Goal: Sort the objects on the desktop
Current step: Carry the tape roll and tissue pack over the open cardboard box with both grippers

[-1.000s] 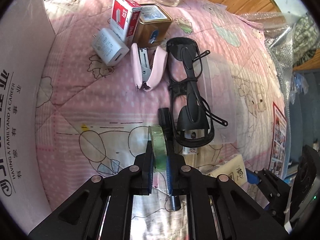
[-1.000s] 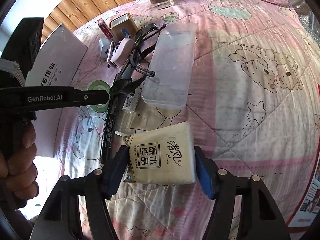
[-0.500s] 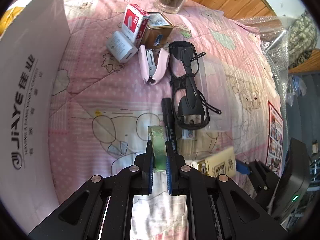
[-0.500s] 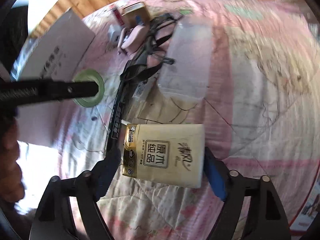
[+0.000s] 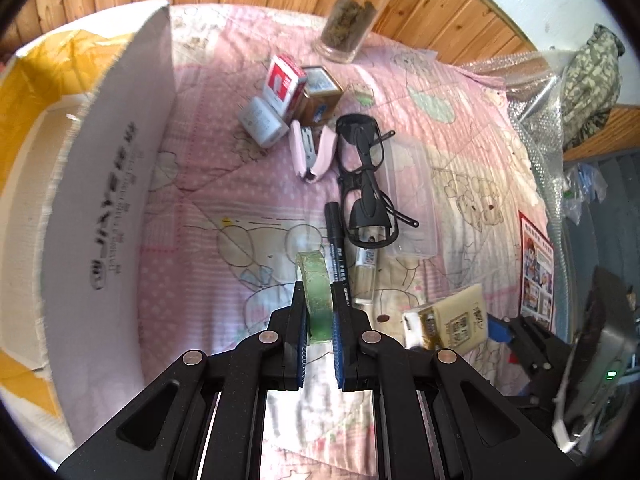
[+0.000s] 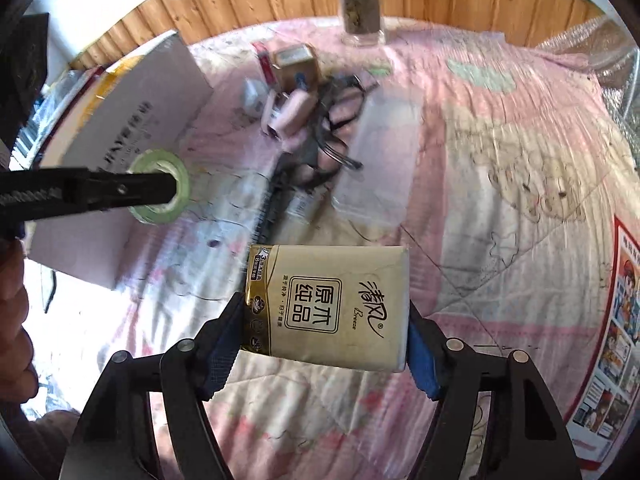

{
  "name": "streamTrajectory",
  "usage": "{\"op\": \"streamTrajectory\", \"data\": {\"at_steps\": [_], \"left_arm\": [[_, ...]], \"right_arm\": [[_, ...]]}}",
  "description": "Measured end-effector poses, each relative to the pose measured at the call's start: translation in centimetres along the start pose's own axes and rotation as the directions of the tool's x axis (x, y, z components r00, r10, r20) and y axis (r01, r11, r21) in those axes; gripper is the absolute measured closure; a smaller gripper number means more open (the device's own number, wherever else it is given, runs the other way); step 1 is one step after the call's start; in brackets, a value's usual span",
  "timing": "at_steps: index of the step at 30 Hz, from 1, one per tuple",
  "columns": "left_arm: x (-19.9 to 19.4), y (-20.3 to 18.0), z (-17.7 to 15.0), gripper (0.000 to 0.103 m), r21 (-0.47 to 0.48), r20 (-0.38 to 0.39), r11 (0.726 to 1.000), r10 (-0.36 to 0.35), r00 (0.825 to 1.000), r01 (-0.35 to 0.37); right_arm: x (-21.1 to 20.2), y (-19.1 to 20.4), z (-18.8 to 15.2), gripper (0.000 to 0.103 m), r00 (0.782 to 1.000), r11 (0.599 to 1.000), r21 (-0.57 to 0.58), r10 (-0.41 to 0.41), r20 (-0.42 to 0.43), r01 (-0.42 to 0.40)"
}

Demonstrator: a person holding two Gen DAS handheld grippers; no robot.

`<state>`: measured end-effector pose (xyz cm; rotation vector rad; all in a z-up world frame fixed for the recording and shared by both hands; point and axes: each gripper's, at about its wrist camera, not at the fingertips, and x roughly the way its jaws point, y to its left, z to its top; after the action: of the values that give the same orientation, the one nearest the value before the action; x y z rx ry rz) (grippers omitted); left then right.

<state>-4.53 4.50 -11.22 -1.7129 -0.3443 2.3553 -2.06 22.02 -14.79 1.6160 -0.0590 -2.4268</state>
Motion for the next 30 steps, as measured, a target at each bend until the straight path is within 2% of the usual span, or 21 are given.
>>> {"op": "streamTrajectory", "data": {"at_steps": [8, 14, 24, 30], "left_arm": [[-3.5, 1.3, -0.3, 0.093, -0.028, 0.079, 0.998, 0.05, 0.996, -0.048], [-6.3, 3.1, -0.5, 0.093, -0.081, 0.136, 0.991, 0.113, 0.984, -0.103], [-9.6, 6.4, -0.3, 0.093, -0.178, 0.178, 0.979, 0.13, 0.975, -0.098], [-10.6, 9.2, -0.2, 0.093, -0.269, 0.188, 0.957, 0.158, 0.969, -0.104]], "right_arm": [[-0.8, 4.2, 2.3, 0.031, 0.997, 0.996, -0.081, 0.045, 0.055, -0.04], [-2.3, 7.1, 3.8, 0.031, 0.994, 0.986, -0.147, 0.089, 0.07, -0.078], [-3.8, 12.1, 6.1, 0.031, 0.987, 0.958, -0.264, 0.135, 0.083, -0.109], [-3.9, 14.9, 7.6, 0.031, 0.985, 0.942, -0.313, 0.156, 0.075, -0.126]]}}
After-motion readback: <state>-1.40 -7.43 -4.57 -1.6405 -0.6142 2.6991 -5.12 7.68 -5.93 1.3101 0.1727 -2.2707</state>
